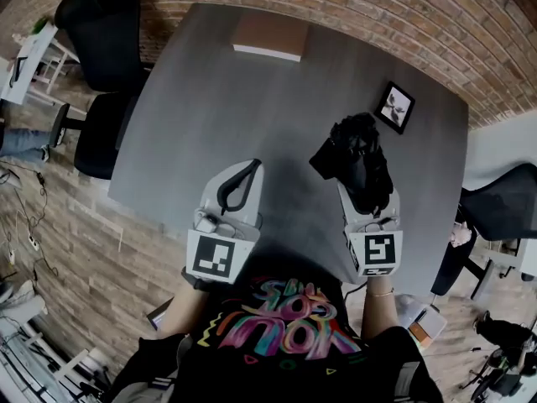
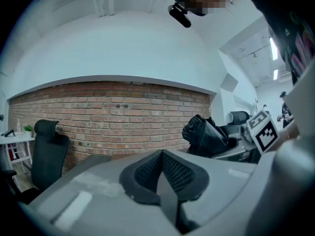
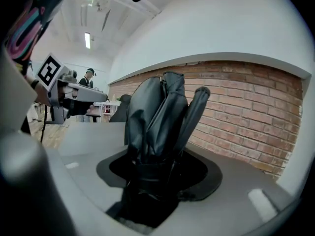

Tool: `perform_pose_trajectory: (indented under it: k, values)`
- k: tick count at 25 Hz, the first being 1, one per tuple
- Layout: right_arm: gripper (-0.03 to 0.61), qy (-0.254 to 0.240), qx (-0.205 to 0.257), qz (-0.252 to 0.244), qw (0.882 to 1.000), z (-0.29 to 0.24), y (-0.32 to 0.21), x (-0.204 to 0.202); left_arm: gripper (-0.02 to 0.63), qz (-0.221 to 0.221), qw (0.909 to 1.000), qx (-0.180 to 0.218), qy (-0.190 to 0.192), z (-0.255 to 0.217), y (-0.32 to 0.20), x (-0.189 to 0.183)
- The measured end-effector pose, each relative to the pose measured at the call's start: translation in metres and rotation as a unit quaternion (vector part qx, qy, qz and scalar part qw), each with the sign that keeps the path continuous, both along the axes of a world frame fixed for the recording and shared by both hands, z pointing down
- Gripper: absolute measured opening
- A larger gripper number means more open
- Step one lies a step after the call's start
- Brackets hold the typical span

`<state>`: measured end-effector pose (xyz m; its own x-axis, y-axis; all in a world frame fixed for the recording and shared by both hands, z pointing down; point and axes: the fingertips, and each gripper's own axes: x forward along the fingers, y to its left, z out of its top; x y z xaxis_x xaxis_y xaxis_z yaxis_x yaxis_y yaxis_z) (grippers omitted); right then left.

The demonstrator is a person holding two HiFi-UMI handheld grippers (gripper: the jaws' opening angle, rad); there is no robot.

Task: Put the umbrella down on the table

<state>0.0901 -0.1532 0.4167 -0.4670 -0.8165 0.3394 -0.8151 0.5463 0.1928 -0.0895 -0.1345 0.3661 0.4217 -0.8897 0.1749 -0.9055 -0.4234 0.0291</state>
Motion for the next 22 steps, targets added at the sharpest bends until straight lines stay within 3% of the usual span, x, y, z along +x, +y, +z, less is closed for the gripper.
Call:
perform_pose_trajectory:
  k: [14, 22]
  values:
    - [0.252, 0.042, -0.04, -0.065, 0.996, 0.067, -0.041, -0.043, 0.0, -0.054, 0.9982, -0.022, -0.01, 0.019, 0.007, -0.031]
    - [0.252, 0.084, -0.082, -0.077, 0.99, 0.122, -0.05, -0.049, 0.0, -0.054, 0.998, -0.028, -0.015, 0.024, 0.005, -0.032]
